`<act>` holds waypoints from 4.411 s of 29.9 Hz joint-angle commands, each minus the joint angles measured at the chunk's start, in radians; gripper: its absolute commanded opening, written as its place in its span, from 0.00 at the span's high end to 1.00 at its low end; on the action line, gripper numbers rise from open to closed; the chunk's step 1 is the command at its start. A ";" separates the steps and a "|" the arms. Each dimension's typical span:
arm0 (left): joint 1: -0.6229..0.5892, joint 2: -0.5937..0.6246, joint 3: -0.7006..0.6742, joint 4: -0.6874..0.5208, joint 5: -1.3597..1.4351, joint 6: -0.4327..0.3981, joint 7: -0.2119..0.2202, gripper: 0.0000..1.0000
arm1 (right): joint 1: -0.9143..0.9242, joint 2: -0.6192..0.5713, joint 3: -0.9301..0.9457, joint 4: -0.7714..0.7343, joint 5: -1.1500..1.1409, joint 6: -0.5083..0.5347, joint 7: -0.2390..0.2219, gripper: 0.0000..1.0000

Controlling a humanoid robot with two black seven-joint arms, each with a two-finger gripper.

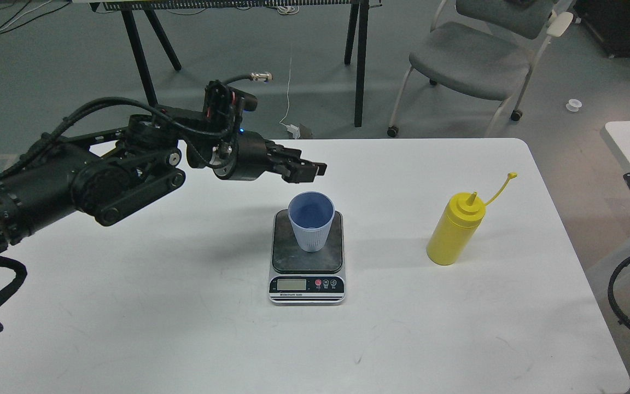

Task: Pour seasoning into cup on scale with both arms
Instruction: 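Release the cup and raise the left arm away from the scale, then reach the right gripper to the yellow squeeze bottle and grasp it, then lift the yellow bottle with the right gripper and tilt it over the cup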

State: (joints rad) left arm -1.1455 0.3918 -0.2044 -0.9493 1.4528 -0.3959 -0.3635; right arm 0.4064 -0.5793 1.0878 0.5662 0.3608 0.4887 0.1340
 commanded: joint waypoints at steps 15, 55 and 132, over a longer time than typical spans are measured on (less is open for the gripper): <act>0.041 0.030 -0.285 0.280 -1.523 -0.093 0.003 0.00 | -0.523 0.173 0.067 0.652 0.007 0.000 -0.004 0.00; 0.162 0.010 -0.448 0.366 -1.566 -0.093 -0.006 0.01 | -0.462 0.490 0.066 0.497 -0.158 0.000 0.047 0.01; 0.185 0.062 -0.463 0.349 -1.576 -0.093 -0.054 0.01 | 0.643 0.452 -0.733 0.258 -1.720 -0.473 0.250 0.59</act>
State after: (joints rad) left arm -0.9604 0.4529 -0.6674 -0.6003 -0.1216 -0.4887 -0.3883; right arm 0.9901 -0.1214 0.4286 0.8403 -1.3177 0.0226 0.3778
